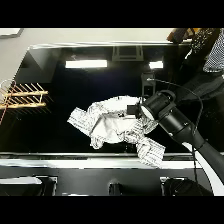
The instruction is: Fold the clothes and pants, and hang the long-sleeved shirts on hangers.
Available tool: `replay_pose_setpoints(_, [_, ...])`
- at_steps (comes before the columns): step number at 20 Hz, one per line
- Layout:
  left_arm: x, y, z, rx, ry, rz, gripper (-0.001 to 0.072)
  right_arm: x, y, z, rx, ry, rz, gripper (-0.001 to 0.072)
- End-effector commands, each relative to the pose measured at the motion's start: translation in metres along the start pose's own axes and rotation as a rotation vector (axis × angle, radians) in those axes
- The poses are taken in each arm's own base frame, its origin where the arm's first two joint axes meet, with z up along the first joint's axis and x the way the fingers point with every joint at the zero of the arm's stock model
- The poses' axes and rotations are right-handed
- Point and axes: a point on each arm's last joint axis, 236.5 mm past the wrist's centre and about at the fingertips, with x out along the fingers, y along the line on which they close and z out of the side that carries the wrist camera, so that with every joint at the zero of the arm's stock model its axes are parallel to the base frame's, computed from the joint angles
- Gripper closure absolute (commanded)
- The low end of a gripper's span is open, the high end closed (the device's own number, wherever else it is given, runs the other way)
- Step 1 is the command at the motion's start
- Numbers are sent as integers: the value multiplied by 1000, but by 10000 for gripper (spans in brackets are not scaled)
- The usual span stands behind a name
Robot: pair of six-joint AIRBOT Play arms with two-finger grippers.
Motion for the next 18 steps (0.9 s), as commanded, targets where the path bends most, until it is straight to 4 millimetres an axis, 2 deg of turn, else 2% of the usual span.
replay_pose_setpoints(1, [21,0,-10,61,27,-25,98,-1,-2,-1,0,5,-9,671])
replay_pose_setpoints(7, [35,4,-23,64,54,-42,112,0,-2,-1,0,5,-10,671])
replay_pose_setpoints(12, [53,0,-34,53,86,-74,112,0,-3,0,-3,1,-15,671])
replay_pose_setpoints(18, [62,-2,-39,48,98,-84,115,0,-7,2,-8,-7,-29,671])
